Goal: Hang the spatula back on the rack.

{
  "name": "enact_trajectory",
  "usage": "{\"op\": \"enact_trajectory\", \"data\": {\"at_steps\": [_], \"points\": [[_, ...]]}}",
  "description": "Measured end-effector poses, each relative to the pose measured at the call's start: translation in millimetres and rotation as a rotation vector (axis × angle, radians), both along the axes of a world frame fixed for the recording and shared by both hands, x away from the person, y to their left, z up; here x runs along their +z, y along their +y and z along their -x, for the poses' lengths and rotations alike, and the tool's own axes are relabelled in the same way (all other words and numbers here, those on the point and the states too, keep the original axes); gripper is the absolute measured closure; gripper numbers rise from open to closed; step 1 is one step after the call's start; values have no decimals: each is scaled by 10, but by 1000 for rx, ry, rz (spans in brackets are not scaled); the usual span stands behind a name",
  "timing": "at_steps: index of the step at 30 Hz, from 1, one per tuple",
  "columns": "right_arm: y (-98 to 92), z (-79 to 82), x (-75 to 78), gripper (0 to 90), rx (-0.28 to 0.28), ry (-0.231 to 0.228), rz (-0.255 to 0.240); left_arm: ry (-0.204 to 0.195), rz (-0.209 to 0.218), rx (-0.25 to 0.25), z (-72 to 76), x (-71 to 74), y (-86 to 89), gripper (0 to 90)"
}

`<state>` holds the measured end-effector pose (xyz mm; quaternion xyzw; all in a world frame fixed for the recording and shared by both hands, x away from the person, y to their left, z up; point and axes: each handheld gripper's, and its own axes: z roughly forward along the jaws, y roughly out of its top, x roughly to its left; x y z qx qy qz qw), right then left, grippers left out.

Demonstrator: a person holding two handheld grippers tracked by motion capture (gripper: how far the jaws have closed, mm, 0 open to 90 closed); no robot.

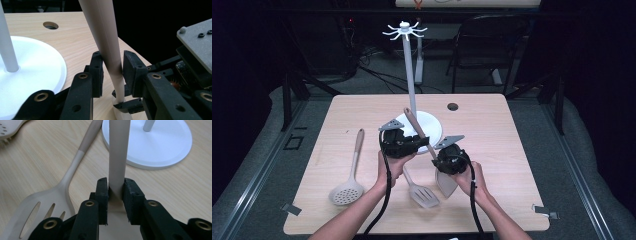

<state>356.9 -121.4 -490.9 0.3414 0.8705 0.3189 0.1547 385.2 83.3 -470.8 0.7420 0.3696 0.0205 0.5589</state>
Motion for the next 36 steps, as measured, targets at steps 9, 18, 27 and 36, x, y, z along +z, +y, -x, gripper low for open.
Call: {"op": "enact_trajectory", "data": {"at_steps": [9, 18, 27, 36], "points": [[37, 26, 49, 770, -24, -46, -38, -66, -5, 16, 83, 60, -41, 718], [21, 57, 119, 745, -27, -76, -93, -83, 30, -47, 87, 180, -74, 767], [-242, 143, 196, 476, -41, -98, -154, -134, 17, -70, 20, 337, -27, 769], [-677, 183, 192, 199, -126, -38, -163, -183, -45, -132, -129, 530, 51, 769]]}}
